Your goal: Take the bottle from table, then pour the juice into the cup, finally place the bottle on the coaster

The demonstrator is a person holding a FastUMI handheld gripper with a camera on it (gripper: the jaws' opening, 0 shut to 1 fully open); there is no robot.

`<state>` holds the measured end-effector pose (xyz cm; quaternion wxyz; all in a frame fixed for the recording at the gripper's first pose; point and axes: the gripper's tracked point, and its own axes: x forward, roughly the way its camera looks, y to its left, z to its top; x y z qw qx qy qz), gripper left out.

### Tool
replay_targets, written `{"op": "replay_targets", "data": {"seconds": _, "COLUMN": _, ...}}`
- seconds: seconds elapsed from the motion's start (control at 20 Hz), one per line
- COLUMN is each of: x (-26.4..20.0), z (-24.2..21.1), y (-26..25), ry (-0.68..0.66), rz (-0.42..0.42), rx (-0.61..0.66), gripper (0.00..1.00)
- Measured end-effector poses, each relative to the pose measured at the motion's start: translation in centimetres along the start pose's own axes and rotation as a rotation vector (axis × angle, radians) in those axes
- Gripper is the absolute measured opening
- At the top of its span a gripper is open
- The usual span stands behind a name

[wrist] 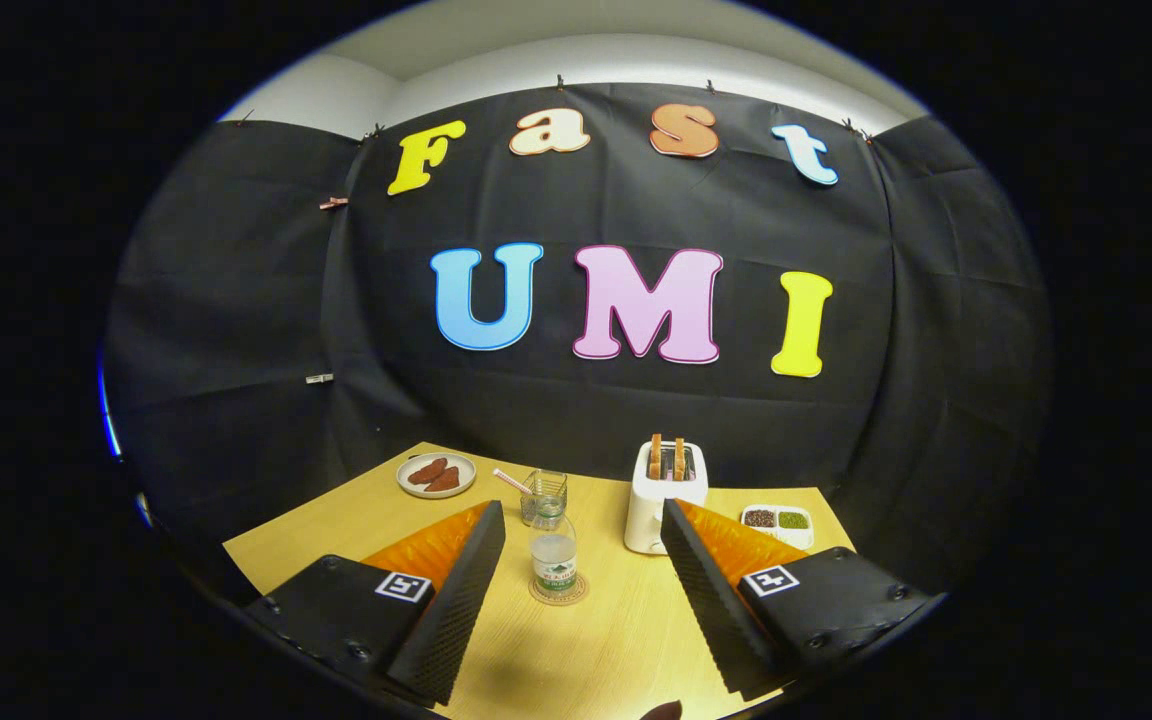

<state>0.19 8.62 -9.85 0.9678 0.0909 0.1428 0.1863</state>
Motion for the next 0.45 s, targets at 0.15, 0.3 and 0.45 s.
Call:
{"op": "replay_targets", "data": {"seconds": 0.15, "x": -0.65, "z": 0.43, "y": -0.48, "ry": -0.019, "rz": -0.021, "rx": -0.026, "gripper": 0.96}}
{"op": "replay_targets", "data": {"seconds": 0.3, "x": -0.90, "z": 0.28, "y": -0.38, "ry": -0.014, "rz": -0.026, "rx": -0.030, "gripper": 0.94}}
{"op": "replay_targets", "data": {"seconds": 0.45, "x": -1.02, "z": 0.84, "y": -0.33, "ry": -0.025, "rz": -0.029, "rx": -0.043, "gripper": 0.96}}
